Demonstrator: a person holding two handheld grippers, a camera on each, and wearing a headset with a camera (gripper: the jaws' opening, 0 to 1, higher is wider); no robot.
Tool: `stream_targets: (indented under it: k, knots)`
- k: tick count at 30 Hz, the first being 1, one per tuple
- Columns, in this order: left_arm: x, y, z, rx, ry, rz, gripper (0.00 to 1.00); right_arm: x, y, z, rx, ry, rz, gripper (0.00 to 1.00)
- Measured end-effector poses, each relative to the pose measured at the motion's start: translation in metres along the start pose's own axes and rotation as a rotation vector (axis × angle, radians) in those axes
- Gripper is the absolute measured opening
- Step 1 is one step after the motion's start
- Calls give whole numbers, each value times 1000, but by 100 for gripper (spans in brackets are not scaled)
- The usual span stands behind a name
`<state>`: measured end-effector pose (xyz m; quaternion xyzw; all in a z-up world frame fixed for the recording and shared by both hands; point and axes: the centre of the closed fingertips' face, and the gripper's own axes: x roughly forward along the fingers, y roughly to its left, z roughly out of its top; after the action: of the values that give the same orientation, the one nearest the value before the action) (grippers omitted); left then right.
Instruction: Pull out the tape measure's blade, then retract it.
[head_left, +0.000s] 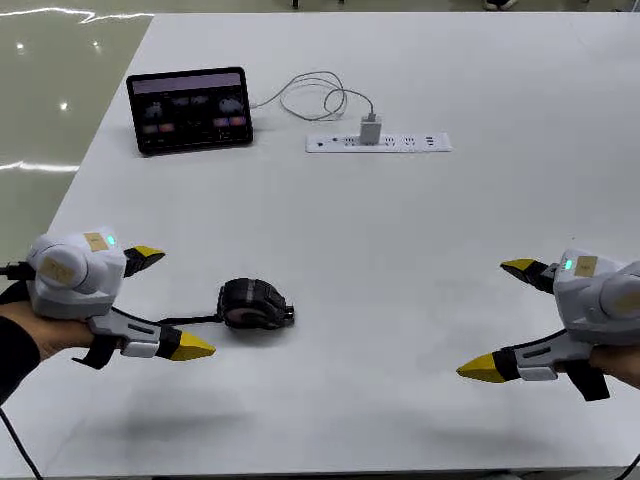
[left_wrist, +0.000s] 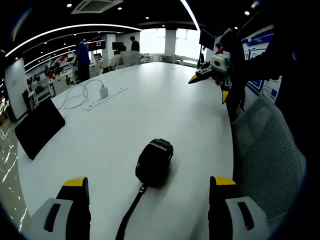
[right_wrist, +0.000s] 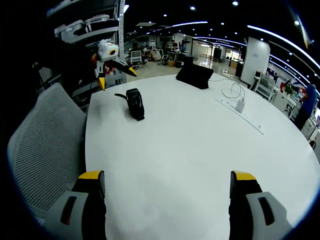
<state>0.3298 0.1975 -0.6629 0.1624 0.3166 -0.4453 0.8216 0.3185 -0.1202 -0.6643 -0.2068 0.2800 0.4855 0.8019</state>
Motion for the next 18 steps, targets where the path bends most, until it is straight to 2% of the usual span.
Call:
stream_targets:
  k: [2,8,11,15,18]
  knots:
    - [4,-3,2,30,17,-27,92,5,1,5,-5,-6,14,100]
    - [19,-2,10,74,40,-55,89,26,8,18,-32,-26,54,100]
    - [29,-8,11,106,68,-103,83,39,15,29,-35,-38,80,100]
    - [37,-8,14,123,81,-114,79,53,25,38,-41,-52,114,100]
    - [42,-8,17,134,87,-124,78,62,29,45,-82,-58,132,100]
